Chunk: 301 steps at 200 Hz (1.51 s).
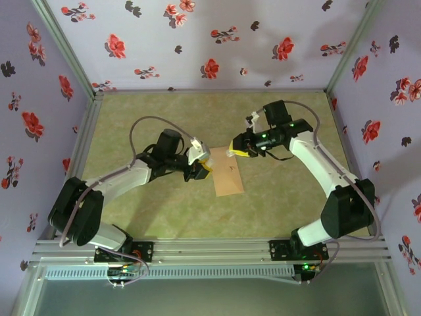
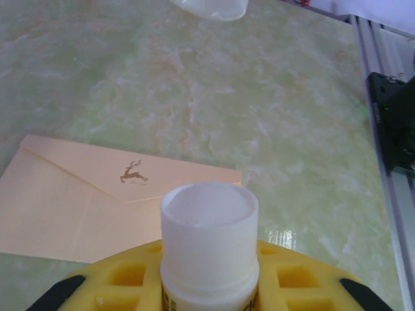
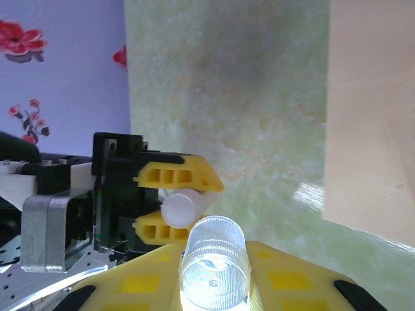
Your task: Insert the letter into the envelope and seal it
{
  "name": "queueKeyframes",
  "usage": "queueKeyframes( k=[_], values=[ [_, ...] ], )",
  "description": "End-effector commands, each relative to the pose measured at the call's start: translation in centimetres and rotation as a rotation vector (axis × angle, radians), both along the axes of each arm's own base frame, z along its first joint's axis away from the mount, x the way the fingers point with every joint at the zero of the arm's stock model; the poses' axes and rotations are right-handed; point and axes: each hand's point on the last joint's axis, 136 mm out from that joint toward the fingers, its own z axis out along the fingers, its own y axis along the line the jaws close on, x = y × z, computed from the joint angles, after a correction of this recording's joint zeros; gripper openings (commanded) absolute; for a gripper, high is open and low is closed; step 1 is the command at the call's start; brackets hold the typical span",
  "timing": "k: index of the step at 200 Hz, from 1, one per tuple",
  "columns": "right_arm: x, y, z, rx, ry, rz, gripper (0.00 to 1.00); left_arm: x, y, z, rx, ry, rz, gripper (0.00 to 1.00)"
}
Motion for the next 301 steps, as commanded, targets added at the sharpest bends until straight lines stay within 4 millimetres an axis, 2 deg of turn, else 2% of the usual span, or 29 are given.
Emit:
queueKeyframes(
  k=[1, 67, 156, 239, 301],
  values=[
    [-1.0, 1.6, 1.3, 0.071, 0.01, 0.05, 0.25, -1.4, -0.7, 0.7, -0.01, 0.023, -0.112, 0.0],
    [-2.7, 3.4, 0.6, 0.093, 0.049, 0.114, 0.25, -2.6, -0.5, 0.3, 0.079, 0.066, -0.205, 0.0],
    [-4.2, 3.7, -2.2, 0.055, 0.096, 0.137, 0.25, -3.3, -0.7, 0.1, 0.16, 0.081, -0.248, 0.0],
    [-4.4, 3.7, -2.9, 0.051, 0.106, 0.131, 0.25, -3.3, -1.1, 0.2, 0.173, 0.089, -0.253, 0.0],
    [-4.4, 4.0, -2.3, 0.069, 0.1, 0.129, 0.25, -3.3, -1.2, 0.0, 0.178, 0.095, -0.249, 0.0]
  ],
)
